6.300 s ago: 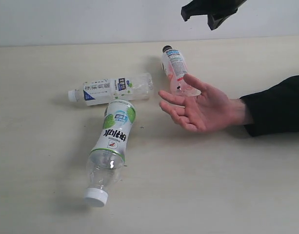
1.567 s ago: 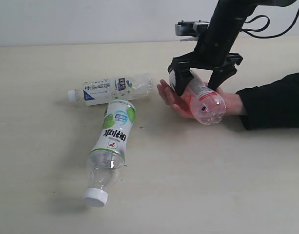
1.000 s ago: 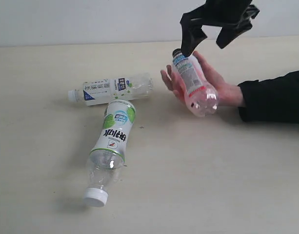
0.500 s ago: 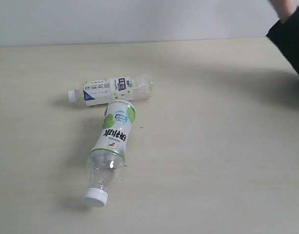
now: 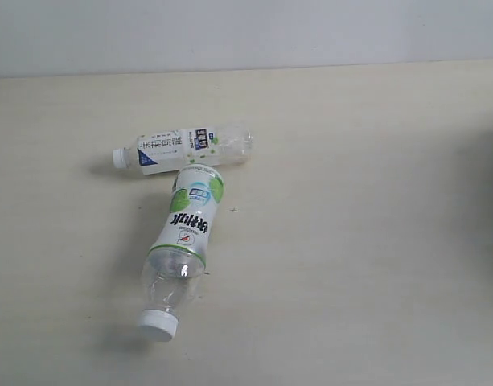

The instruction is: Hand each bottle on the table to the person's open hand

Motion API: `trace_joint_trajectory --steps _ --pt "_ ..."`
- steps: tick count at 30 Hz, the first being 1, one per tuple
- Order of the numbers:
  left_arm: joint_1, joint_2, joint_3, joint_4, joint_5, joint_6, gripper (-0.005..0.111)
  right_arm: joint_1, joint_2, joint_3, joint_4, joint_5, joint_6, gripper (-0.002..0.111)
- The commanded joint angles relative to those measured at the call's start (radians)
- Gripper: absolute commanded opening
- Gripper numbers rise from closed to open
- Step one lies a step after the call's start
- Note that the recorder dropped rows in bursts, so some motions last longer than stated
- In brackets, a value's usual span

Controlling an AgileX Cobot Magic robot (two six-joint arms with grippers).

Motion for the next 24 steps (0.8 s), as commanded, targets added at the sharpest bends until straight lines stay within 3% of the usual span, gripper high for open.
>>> trace_joint_trajectory --steps 1,9,12,14,19,24 --pt "-0.006 -0.006 0.003 0.002 0.0 -0.003 0.001 0.02 -0.111 0.023 -0.071 -0.015 0.001 0.0" --pt "-0.006 -0.006 0.003 0.002 0.0 -0.003 0.001 0.02 -0.267 0.023 -0.071 0.041 0.001 0.0" --pt "-0.006 -0.006 0.003 0.002 0.0 -0.003 0.001 0.032 -0.267 0.003 -0.074 0.137 -0.002 0.0" --pt "-0.006 -0.006 0.003 0.002 0.003 -0.003 0.001 0.074 -0.267 -0.008 -0.115 0.233 -0.068 0.004" --pt "-0.006 -0.006 0.003 0.002 0.004 -0.003 0.001 0.1 -0.267 -0.008 -0.177 0.268 -0.164 0.008" --pt "-0.006 -0.006 0.003 0.002 0.004 -0.003 0.001 0.148 -0.267 -0.041 -0.019 0.388 -0.148 0.016"
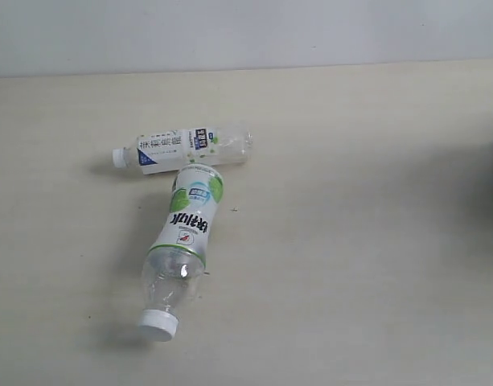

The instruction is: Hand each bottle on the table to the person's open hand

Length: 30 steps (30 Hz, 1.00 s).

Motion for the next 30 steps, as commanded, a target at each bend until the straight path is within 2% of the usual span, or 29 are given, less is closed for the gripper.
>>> trace_joint_trajectory --steps 1,5,30 --pt "-0.006 -0.006 0.003 0.002 0.004 -0.003 0.001 0.02 -0.005 -0.048 0.071 0.069 0.001 0.017" --pt "-0.006 -0.006 0.003 0.002 0.004 -0.003 0.001 0.02 -0.005 -0.072 0.075 0.024 0.001 0.017" --pt "-0.006 -0.006 0.003 0.002 0.004 -0.003 0.001 0.02 -0.005 -0.072 0.075 0.024 0.003 0.017"
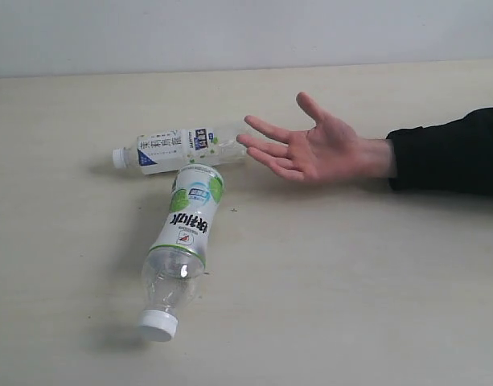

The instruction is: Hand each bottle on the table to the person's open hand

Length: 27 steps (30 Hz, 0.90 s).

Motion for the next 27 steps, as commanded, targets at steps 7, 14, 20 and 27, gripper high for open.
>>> trace_joint_trajectory --steps 7,14,20,27 --pt "-0.006 -0.006 0.003 0.002 0.002 -0.003 0.001 0.002 -0.005 -0.007 0.003 -0.011 0.004 0.017" --pt "-0.006 -0.006 0.003 0.002 0.002 -0.003 0.001 0.002 -0.005 -0.007 -0.003 -0.011 -0.026 0.017" --pt "-0.006 -0.006 0.003 0.002 0.002 -0.003 0.001 0.002 -0.005 0.038 -0.109 -0.119 -0.029 0.017" --pt "-0.006 -0.006 0.003 0.002 0.002 -0.003 0.001 -0.005 0.018 0.185 -0.143 -0.423 -0.037 0.017"
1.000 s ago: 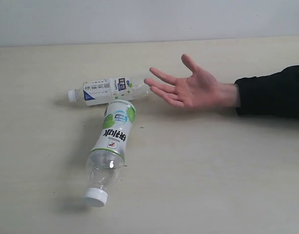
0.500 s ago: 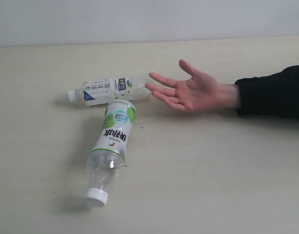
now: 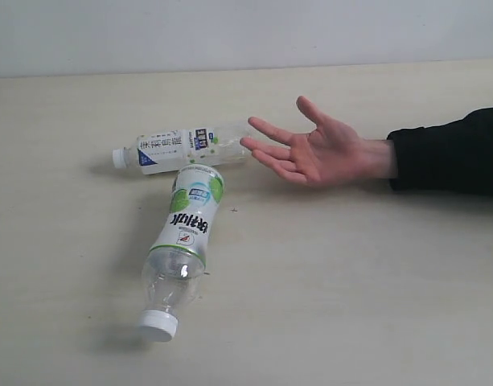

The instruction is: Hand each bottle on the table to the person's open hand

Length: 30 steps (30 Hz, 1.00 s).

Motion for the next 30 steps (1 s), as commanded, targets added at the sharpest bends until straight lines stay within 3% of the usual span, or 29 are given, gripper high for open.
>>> trace_joint_trajectory --steps 1,14,30 --pt "-0.006 -0.006 0.003 0.002 0.002 -0.003 0.001 -0.011 0.012 0.071 -0.016 -0.151 -0.018 0.017" --pt "-0.006 -0.006 0.003 0.002 0.002 -0.003 0.001 -0.227 -0.011 0.13 0.04 -0.135 -0.016 0.017" --pt "-0.006 -0.006 0.003 0.002 0.002 -0.003 0.001 -0.239 -0.011 0.13 0.04 -0.132 -0.014 0.017"
